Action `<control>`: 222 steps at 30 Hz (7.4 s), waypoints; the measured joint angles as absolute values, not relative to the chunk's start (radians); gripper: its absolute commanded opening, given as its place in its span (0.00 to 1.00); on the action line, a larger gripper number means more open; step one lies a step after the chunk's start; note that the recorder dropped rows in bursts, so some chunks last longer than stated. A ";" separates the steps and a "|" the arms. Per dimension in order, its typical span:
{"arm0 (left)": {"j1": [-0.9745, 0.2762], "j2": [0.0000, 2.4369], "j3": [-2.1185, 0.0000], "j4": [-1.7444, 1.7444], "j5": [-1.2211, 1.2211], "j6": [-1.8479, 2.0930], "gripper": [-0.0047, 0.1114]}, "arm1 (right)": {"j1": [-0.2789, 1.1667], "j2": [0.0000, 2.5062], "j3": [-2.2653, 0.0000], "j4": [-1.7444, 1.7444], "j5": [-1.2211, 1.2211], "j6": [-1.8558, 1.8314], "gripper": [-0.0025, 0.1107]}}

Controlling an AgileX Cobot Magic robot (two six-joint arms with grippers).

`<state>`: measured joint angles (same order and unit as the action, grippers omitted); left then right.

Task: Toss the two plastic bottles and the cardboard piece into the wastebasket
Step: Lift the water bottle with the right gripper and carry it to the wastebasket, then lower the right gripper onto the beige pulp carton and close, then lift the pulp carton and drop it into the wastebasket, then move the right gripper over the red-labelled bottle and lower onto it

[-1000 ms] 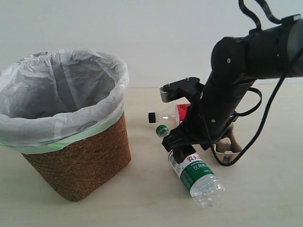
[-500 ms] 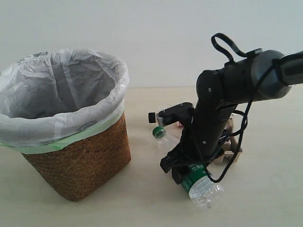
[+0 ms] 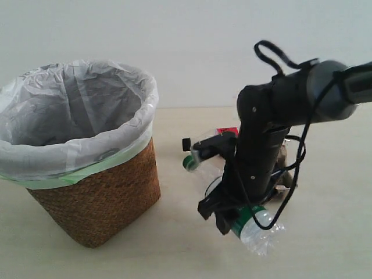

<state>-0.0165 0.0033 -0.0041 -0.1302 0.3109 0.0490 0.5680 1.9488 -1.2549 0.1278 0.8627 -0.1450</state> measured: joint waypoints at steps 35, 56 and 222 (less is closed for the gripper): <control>-0.016 0.003 -0.004 -0.130 0.311 0.049 0.07 | -0.031 1.461 -1.004 0.006 0.737 -0.006 0.02; -0.016 0.003 -0.004 -0.130 0.311 0.049 0.07 | 0.594 1.757 -2.036 -0.120 1.184 0.190 0.57; -0.016 0.003 -0.004 -0.130 0.311 0.049 0.07 | 0.409 2.086 -2.051 -0.201 1.220 -0.117 0.57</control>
